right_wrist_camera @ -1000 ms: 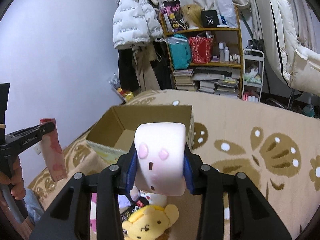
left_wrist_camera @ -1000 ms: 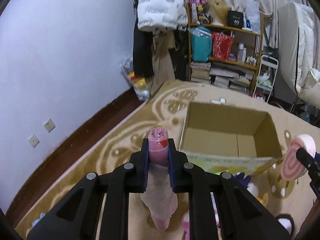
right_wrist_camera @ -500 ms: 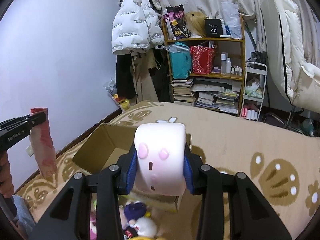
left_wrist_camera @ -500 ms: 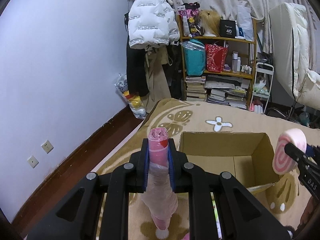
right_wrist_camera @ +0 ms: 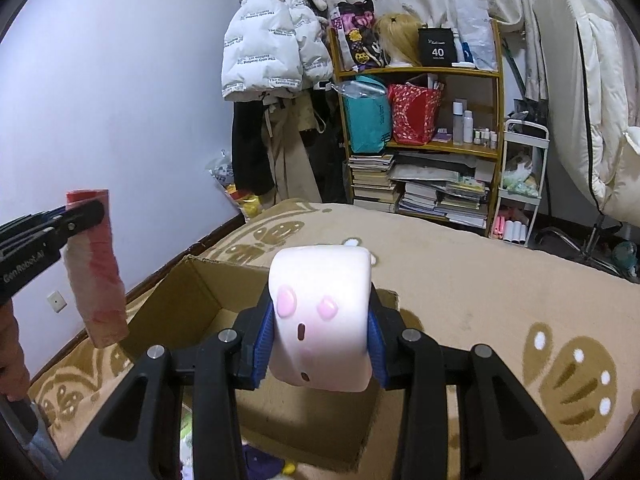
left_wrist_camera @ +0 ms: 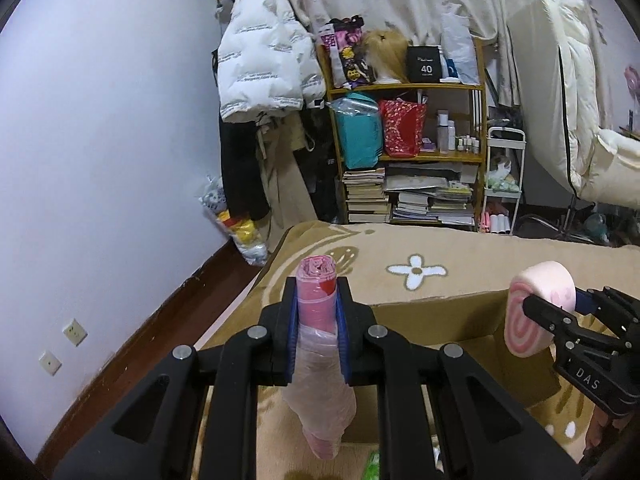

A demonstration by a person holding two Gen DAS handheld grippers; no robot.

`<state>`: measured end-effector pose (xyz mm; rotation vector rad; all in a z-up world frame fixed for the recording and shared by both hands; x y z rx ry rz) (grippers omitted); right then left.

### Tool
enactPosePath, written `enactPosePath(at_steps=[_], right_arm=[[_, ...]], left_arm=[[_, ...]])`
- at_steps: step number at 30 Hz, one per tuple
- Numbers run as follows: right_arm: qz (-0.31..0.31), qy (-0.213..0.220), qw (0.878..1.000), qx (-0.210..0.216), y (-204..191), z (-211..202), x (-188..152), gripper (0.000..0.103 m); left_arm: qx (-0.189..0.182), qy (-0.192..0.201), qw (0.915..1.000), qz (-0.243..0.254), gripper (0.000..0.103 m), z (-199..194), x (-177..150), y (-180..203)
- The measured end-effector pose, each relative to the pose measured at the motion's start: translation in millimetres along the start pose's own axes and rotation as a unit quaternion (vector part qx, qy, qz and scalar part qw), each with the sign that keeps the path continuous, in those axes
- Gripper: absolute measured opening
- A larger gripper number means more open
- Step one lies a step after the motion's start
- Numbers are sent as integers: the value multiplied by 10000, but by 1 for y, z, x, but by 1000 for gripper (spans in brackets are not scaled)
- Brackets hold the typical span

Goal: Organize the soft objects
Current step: 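Lift the pink roll with the left tool while the right tool lifts the marshmallow plush over the box, then open both tools to drop the roll and marshmallow plush into the box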

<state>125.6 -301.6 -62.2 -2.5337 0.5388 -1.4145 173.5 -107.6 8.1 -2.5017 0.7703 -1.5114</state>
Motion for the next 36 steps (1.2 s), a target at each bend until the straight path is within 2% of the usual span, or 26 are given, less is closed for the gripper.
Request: enactPosePath(at_steps=[3, 8, 11, 18, 22, 23, 26, 28, 30, 33, 36], right_arm=[[-58, -42, 10000, 30, 0, 7, -4, 43], [-8, -247, 9997, 73, 3, 18, -15, 44], [-8, -337, 9994, 105, 4, 23, -20, 44], [14, -531, 9986, 74, 8, 34, -28, 50], [82, -549, 9984, 80, 9, 33, -26, 54], [95, -542, 9985, 73, 9, 32, -26, 57], [252, -458, 9986, 122, 9, 24, -22, 70], [378, -397, 9982, 238, 9, 16, -17, 79], [374, -284, 9986, 245, 6, 6, -12, 88], [317, -173, 9992, 160, 3, -4, -8, 98], [392, -224, 9989, 136, 2, -12, -9, 102]], left_arm=[[-90, 45, 9999, -15, 16, 8, 1, 5], [-523, -167, 9983, -213, 16, 29, -6, 14], [-477, -233, 9986, -68, 17, 37, -10, 22], [-590, -450, 9971, -150, 25, 51, -17, 29], [-368, -700, 9968, 85, 29, 56, -26, 31], [-383, -751, 9964, 85, 34, 56, -28, 30], [-387, -825, 9958, -16, 56, 52, -31, 26], [-282, -812, 9963, -56, 60, 45, -31, 21], [-302, -821, 9962, -3, 73, 37, -31, 17], [-213, -770, 9968, 60, 83, 25, -29, 11], [-113, -727, 9973, 10, 89, 9, -28, 2]])
Point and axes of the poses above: each gripper's, at about its wrist camera, not at the fingertips, and z roughly the way its jaws point, y to its right, x to its top, the point moved 3 cm from there along z, roughly the way its jaws point, and after that the axes turned 13 degrees about z, right-handed, at the moved point
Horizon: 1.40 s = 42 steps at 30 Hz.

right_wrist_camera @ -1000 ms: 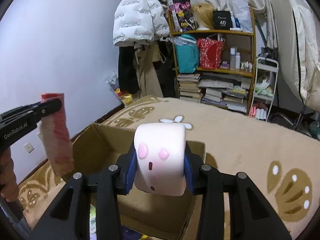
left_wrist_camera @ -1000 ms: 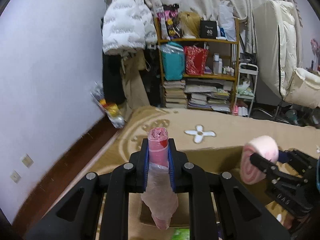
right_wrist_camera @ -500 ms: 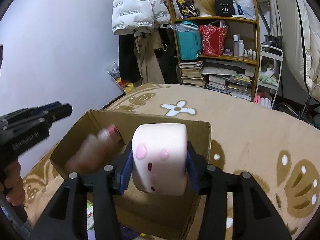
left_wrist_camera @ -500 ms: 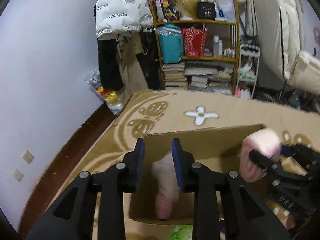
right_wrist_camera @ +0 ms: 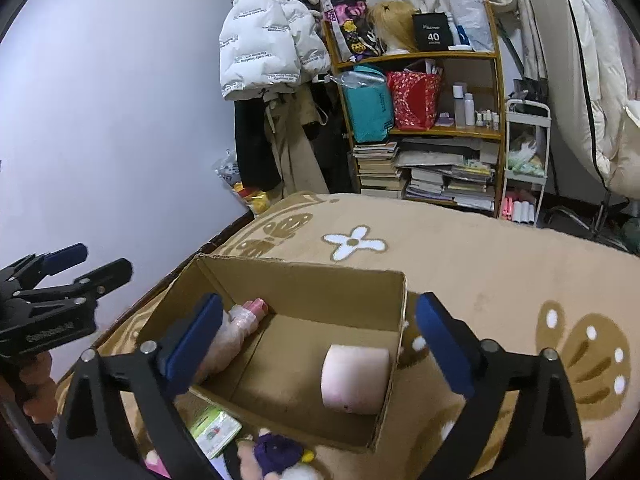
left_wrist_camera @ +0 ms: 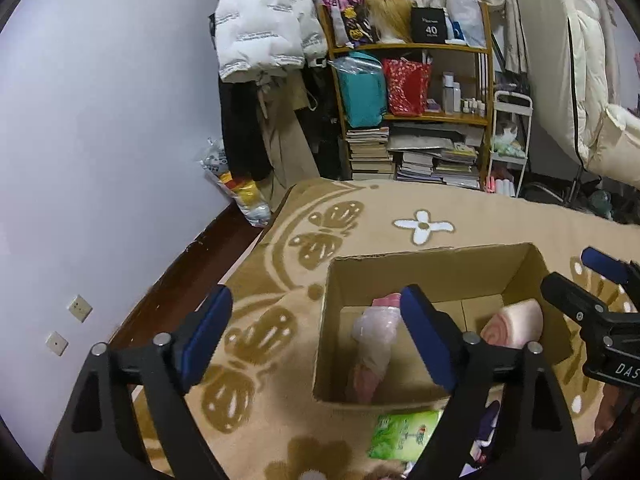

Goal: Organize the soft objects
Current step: 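Open both tools to drop the roll and marshmallow plush into the box, then lower the left tool onto the pink bear while the right tool lowers onto the yellow dog plush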

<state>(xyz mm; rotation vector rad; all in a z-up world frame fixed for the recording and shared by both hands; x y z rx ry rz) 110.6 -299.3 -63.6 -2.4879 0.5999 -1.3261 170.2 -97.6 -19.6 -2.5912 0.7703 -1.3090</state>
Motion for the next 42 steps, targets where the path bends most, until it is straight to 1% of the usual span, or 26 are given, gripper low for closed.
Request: enactPosePath(at_steps=[3, 6, 8, 17, 25, 31, 34, 39, 42], right_arm=[[28, -101, 9999, -53, -1, -7, -4, 103], [-21, -185, 9997, -125, -3, -16, -9, 103], [-38, -220, 9996, -148, -6, -25, -12, 103], [41, -280, 9995, -135, -16, -55, -28, 103], [76, -335, 9993, -143, -22, -84, -48, 103], [131, -399, 9989, -199, -21, -103, -63, 103], [163, -467, 9985, -243, -20, -108, -71, 103], [247, -596, 9975, -273, -17, -111, -83, 103], [294, -706, 9966, -322, -15, -107, -91, 103]], left_arm=[[30, 15, 9999, -166, 93, -16, -4, -10], [55, 26, 9997, -220, 99, -29, -8, -15], [101, 37, 9997, -223, 100, -39, -10, -16], [160, -188, 9995, -216, 101, -79, -47, -17], [130, -384, 9988, -267, 101, -110, -82, -15], [52, -532, 9974, -476, 101, -125, -104, -13], [67, -595, 9970, -484, 101, -130, -113, -10], [18, -629, 9969, -469, 101, -134, -121, -2], [-48, -736, 9961, -475, 101, -128, -126, 2]])
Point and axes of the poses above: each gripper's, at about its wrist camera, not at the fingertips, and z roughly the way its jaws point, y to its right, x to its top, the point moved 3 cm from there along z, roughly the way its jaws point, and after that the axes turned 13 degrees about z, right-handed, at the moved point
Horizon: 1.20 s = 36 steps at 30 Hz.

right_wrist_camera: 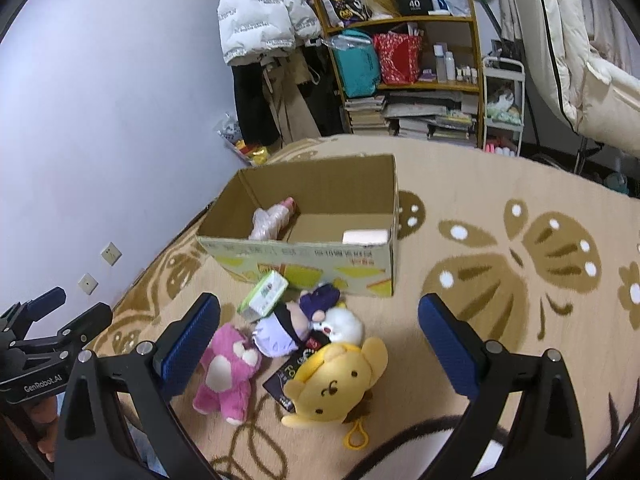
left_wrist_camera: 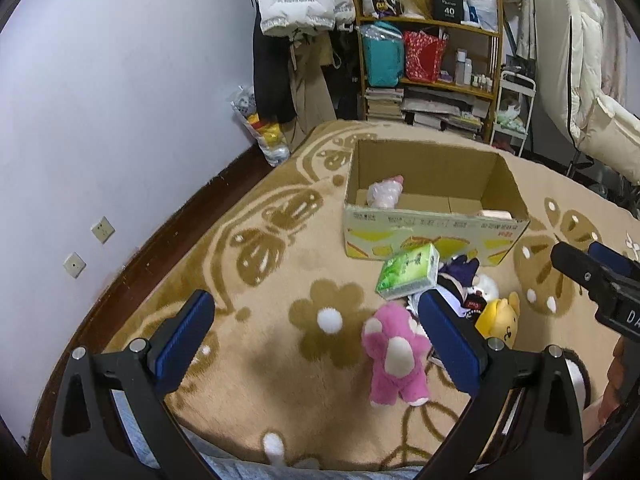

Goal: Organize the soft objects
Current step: 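Lower the left tool onto the pink bear while the right tool lowers onto the yellow dog plush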

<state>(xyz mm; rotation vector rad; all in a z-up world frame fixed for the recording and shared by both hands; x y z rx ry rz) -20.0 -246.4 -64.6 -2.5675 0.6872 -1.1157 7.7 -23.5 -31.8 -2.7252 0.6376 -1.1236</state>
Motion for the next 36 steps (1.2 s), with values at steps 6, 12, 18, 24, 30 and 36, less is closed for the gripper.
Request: enactPosePath(at_steps=[6, 12, 18, 24, 30, 36], right_arm=[[113, -360, 9993, -23, 4, 21, -13, 103], [376, -840, 9955, -209, 16, 43, -19, 94], [701, -1299, 9888, -218, 30, 63, -26, 94], [883, -1724, 9809, -169, 37, 84, -35, 90], [871, -2037, 9747, -278, 37, 103, -43, 87], [827, -2300, 9690, -369, 37, 125, -51, 72]], left_arm=[[-100, -210, 9997, 21, 101, 15, -5, 8], [-147, -572, 9982, 98, 101, 37, -10, 17], [-283, -847, 9958, 215, 101, 60, -17, 30], [-420, -1052, 9930, 326, 101, 79, -19, 43], [-536, -1264, 9897, 397, 101, 96, -21, 55], [-674, -1540, 9849, 423, 101, 113, -25, 63]])
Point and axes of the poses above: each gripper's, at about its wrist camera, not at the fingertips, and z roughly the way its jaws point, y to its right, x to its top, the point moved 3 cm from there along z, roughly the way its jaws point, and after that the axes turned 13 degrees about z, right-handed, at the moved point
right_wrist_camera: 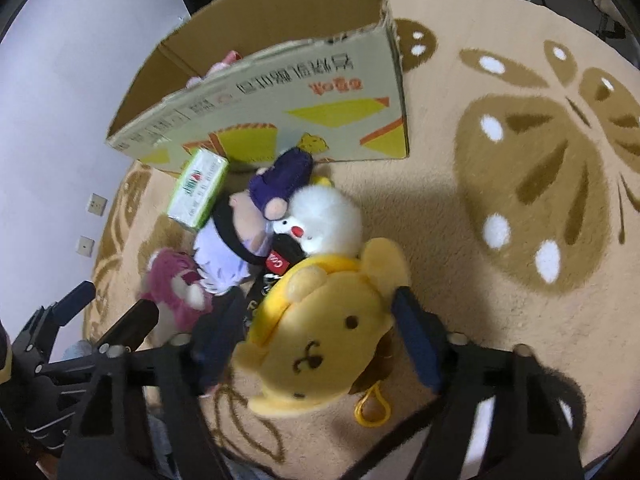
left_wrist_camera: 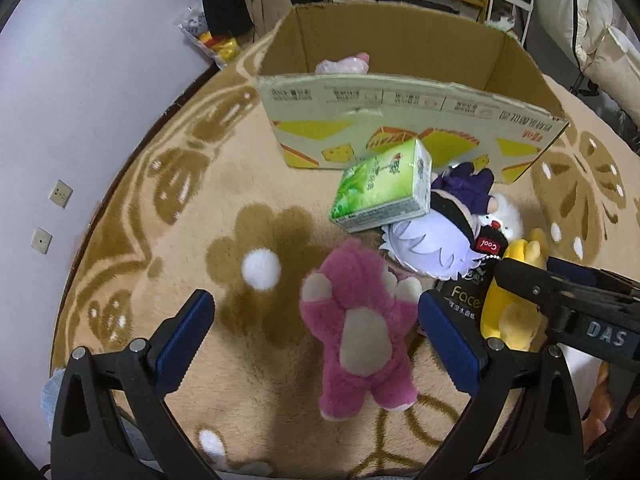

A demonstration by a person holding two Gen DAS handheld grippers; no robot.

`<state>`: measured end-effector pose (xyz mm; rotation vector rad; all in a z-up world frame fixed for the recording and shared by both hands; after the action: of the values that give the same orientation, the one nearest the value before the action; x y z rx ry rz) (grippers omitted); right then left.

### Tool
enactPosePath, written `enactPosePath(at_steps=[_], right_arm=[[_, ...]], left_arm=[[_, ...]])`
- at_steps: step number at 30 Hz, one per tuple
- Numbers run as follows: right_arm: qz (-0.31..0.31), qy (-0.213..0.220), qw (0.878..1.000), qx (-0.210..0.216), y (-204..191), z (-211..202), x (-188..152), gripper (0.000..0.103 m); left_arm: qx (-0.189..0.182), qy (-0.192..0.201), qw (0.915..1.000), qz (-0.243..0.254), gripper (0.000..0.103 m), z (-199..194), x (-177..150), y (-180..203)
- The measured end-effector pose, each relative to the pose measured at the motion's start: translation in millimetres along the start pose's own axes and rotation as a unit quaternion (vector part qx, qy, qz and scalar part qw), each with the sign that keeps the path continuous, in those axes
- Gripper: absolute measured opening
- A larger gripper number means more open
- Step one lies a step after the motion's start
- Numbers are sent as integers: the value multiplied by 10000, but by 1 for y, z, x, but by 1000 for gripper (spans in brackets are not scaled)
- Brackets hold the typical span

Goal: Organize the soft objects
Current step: 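Lower the left tool onto the pink bear while the right tool lowers onto the yellow dog plush, then lift the pink bear with the left tool while the right tool carries the yellow dog over the box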

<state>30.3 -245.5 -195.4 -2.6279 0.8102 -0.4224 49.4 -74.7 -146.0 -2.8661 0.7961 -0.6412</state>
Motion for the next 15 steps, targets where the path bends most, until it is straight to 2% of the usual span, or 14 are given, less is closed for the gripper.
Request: enactPosePath(at_steps=[4, 15], right_arm=[[-42, -46, 9999, -82, -4, 12, 4, 69], [7, -69, 10000, -60, -6, 21, 4, 68]], left_arm=[[32, -73, 9999, 88, 101, 7, 3, 4], [-387, -624, 9972, 140, 101, 37, -1, 13]])
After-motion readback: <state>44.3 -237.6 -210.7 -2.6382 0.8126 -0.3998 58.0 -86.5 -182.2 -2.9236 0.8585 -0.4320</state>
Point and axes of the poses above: each gripper's, at about its wrist camera, not at the fingertips, and z roughly the way its jaws point, y to its right, x to its top, the point moved 3 cm from there along z, roughly the way its jaws point, and after that the axes turned 13 degrees about z, right-handed, at the moved point
